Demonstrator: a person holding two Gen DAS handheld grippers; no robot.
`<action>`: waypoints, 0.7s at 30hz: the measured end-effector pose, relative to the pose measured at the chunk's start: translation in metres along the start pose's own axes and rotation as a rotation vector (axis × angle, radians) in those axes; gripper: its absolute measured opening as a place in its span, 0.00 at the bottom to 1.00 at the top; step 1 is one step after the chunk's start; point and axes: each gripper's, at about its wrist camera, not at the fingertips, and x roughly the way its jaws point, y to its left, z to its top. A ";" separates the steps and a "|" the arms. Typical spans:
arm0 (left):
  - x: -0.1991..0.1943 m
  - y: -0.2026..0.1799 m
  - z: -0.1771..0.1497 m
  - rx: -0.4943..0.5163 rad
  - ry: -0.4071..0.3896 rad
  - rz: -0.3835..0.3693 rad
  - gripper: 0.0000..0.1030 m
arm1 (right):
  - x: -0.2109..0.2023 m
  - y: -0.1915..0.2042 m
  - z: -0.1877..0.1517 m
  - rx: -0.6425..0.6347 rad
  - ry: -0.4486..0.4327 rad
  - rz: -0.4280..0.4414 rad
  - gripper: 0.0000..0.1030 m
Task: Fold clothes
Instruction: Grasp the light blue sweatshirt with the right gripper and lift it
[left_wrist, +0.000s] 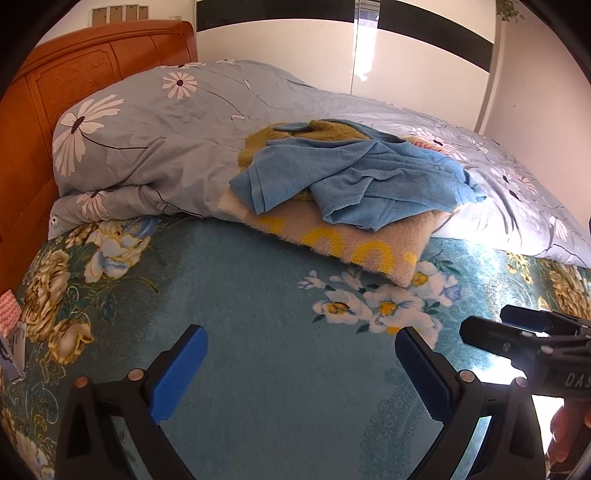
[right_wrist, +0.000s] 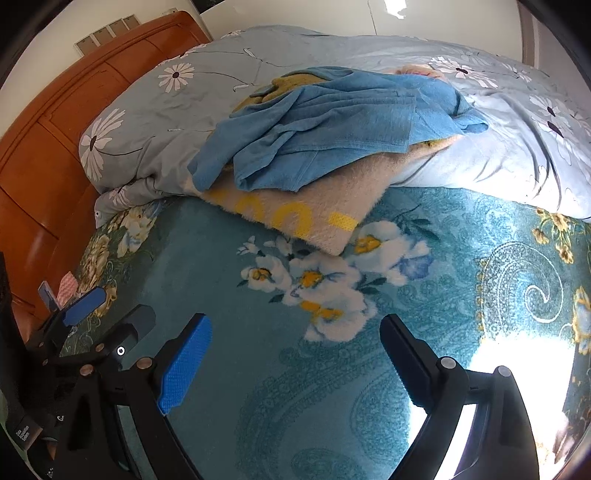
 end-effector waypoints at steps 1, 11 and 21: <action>0.004 0.002 0.002 -0.006 0.004 0.001 1.00 | 0.003 -0.001 0.005 0.003 -0.004 -0.004 0.90; 0.028 0.023 0.005 -0.076 0.047 0.003 1.00 | 0.048 -0.044 0.080 0.196 -0.040 0.016 0.61; 0.015 0.040 0.006 -0.088 0.030 0.000 1.00 | 0.075 -0.109 0.133 0.588 -0.095 0.067 0.29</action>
